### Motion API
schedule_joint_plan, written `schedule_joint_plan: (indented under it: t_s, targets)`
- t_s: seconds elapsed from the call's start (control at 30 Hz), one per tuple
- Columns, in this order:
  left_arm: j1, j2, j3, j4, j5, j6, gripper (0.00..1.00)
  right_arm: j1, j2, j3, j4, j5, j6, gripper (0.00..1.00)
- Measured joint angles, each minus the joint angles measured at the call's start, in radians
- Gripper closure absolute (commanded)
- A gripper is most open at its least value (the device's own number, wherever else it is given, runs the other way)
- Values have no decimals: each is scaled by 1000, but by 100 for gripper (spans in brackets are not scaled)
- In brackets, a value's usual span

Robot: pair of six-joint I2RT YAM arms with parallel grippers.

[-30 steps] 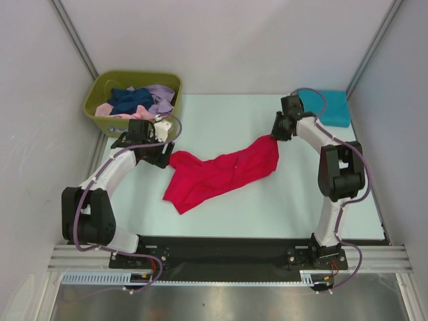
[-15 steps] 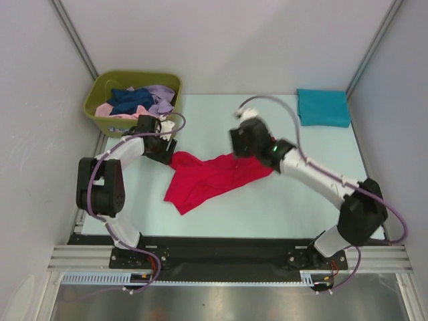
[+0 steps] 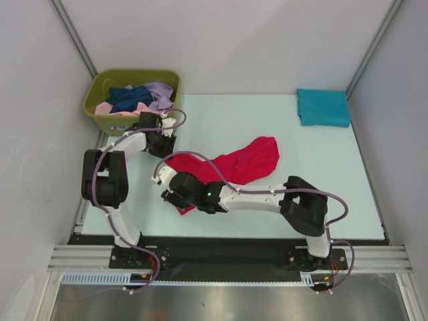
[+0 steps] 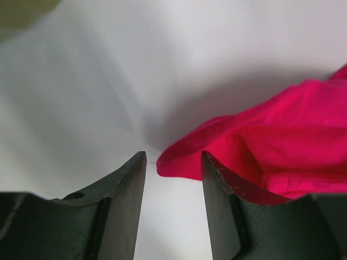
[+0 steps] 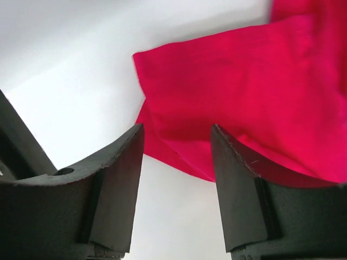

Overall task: Fold and stack the t-shirts
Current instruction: Flatten the tshirt out

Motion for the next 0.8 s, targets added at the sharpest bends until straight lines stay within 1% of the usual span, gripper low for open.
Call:
schedule_joint_plan:
  t_s: [0.03,0.1,0.13,0.2,0.23,0.3,0.33,0.4,0.43,0.5,0.53,0.57,0.63,0.67,0.73,0.8]
  targets:
    - [1,3,0,-15,0,0,53,6,23,6,-1,-6,-11,43]
    - [5,15,0,-36,-2,0,56,12,54,16,-3,-13,-31,42]
    - [8,22,-1,-44,-5,0,59,16,73,31,-10,-13,-43,42]
    - [13,32,-1,-61,-8,1,62,19,121,79,-16,-12,-63,42]
    - [14,36,-1,-67,-7,1,65,19,144,104,-15,-12,-71,41]
    - [16,40,-1,-79,-6,1,75,19,182,137,-16,-13,-85,41]
    - [16,40,-1,-79,-6,1,88,20,193,143,-16,-14,-90,41]
    - [16,40,-1,-80,-5,-2,100,20,209,151,-20,-18,-95,41]
    - [16,40,-1,-81,-4,1,100,20,216,153,-22,-20,-97,42]
    - [16,40,-1,-81,-4,2,100,21,226,154,-28,-20,-100,45]
    - [16,40,-1,-81,-4,2,100,21,233,158,-34,-19,-100,51]
    - [16,40,-1,-82,-4,2,100,21,243,167,-41,-14,-100,67]
    - [16,37,-1,-85,-4,2,100,21,260,187,-48,-2,-98,79]
    - [16,34,-1,-87,-4,2,100,21,266,196,-48,12,-97,88]
    - [16,21,-1,-92,-5,2,100,21,265,197,-51,39,-91,98]
    - [16,-2,-2,-101,-5,3,100,21,256,194,-47,63,-81,100]
